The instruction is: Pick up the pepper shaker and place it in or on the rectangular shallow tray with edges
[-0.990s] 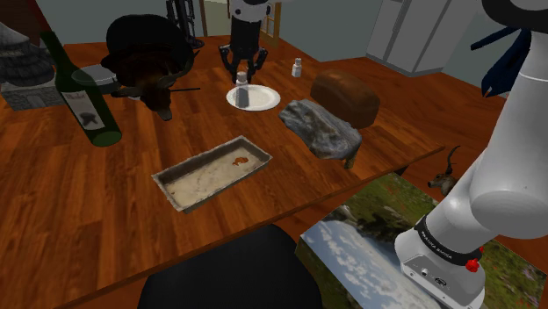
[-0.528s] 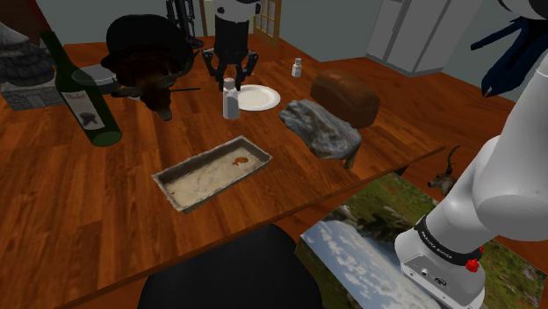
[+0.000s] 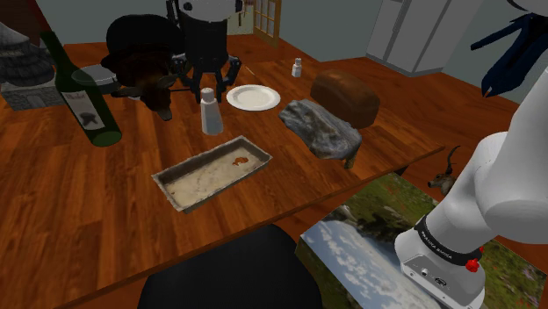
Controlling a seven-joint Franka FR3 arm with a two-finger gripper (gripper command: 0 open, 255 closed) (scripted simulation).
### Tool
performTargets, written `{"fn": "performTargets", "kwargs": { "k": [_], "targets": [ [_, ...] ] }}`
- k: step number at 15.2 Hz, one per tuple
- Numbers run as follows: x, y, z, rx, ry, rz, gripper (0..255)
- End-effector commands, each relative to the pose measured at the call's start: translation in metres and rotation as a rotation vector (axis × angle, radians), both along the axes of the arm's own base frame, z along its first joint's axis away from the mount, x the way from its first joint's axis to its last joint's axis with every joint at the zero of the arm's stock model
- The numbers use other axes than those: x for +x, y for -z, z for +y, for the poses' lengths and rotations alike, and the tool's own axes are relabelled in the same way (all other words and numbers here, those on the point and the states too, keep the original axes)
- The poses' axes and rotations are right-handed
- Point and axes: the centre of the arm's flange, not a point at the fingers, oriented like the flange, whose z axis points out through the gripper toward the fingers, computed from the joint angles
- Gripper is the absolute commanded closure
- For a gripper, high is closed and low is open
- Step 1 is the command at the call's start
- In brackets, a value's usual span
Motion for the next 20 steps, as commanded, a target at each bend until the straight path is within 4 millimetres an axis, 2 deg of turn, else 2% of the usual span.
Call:
{"fn": "performTargets", "kwargs": {
  "k": [1,20],
  "targets": [
    [-0.011,0.004,0.011,0.0,0.001,0.0,255],
    [-0.011,0.105,0.011,0.0,0.001,0.0,255]
  ]
}}
